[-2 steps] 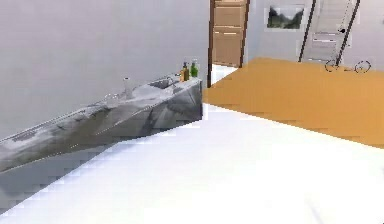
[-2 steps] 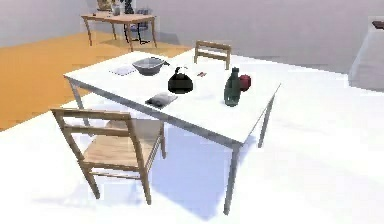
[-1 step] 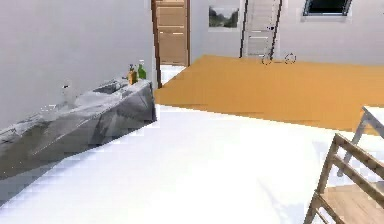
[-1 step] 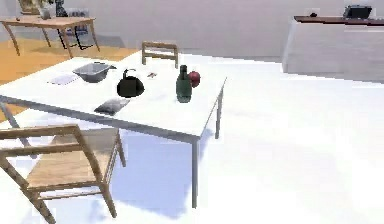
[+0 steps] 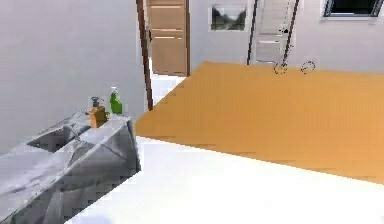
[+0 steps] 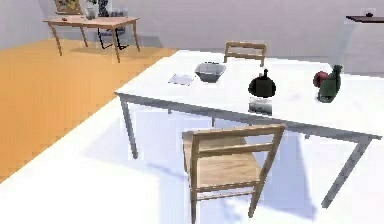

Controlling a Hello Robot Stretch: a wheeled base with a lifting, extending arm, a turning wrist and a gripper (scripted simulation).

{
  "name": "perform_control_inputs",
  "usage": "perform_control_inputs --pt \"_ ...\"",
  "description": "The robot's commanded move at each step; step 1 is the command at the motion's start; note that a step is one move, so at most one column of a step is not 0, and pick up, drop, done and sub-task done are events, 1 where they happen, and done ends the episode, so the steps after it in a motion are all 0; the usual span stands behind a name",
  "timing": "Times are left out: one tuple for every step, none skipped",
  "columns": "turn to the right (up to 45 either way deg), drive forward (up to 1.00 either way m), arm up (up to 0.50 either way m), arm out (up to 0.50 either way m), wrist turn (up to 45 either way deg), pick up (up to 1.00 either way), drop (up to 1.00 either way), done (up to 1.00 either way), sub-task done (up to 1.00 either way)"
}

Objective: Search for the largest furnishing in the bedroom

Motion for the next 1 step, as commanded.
perform_control_inputs --pt "3.0 0.00 0.00 0.00 0.0 0.00 0.00 0.00 0.00"
